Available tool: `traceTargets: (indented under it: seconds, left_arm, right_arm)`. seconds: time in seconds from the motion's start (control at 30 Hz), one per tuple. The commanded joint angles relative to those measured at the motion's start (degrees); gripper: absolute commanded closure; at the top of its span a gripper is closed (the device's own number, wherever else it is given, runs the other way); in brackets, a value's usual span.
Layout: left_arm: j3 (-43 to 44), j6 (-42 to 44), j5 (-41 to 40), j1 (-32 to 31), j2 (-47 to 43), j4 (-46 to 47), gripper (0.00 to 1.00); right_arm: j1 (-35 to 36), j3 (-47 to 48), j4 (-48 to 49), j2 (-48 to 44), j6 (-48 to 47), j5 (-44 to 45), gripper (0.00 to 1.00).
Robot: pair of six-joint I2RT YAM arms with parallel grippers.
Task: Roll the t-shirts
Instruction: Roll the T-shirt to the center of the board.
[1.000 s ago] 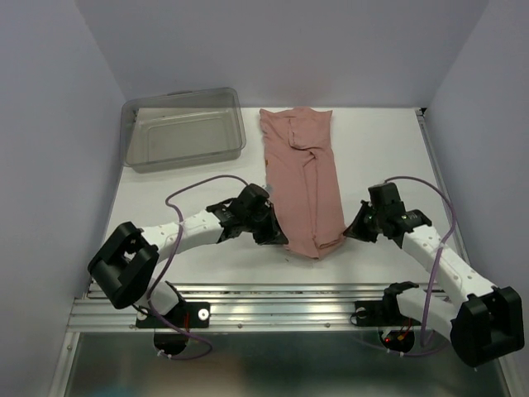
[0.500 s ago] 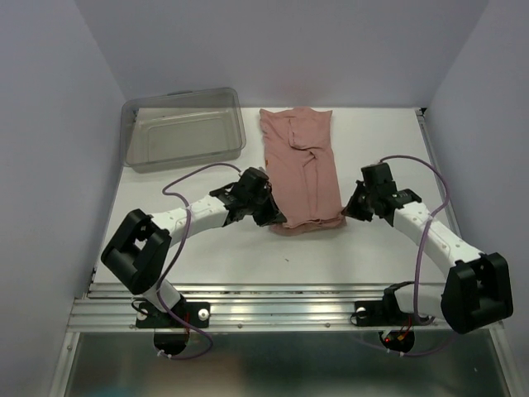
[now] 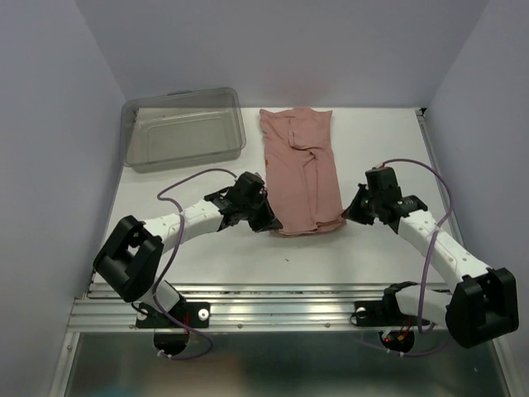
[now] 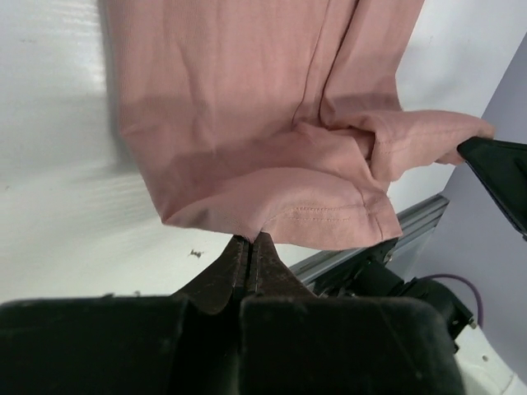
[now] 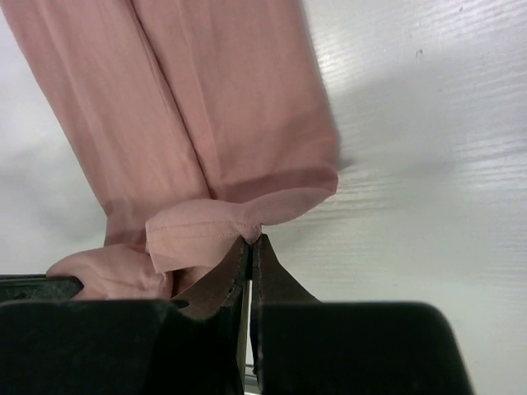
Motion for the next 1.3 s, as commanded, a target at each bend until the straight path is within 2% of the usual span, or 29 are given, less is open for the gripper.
traceTargets:
  seconds: [0.0,0.17,0.3,0.53,0.8,1.27]
  left_arm:
    - [-1.45,4.11,2.44,-0.58,-4.47,-4.78,1.00]
    - [-6.89,4.47,5.86,-1.72,-6.84,-6.37,1.00]
    - [-9.70,4.03,6.48,-2.34,-7.46,-6.29,1.00]
    - [-10.77,3.33,6.57,-3.04,-6.58,-4.79,1.00]
    - [-10.16,1.66,6.31,-3.57,-6.76,-4.35,1.00]
    - [-0.93,1.13,3.85,-3.05,-2.10,-7.95,1.00]
  right_arm:
    - [0.45,-3.01,-2.00,-4.50,0.53,-3.59,0.99]
    - [0.45,-9.25,-5.51,-9.33,2.28,-9.48,0.99]
    - [0.45,-12.33,-8.84,-11.97,3.16,-10.45,0.99]
    - [0.98,-15.59,-10.44,-14.00,3.08,-13.62,0.99]
    - [1.59,-14.10,-11.40,-13.56,2.90,-12.92,0.99]
    - [1.59,-3.99,-10.97,-6.18,1.93,-4.66,0.99]
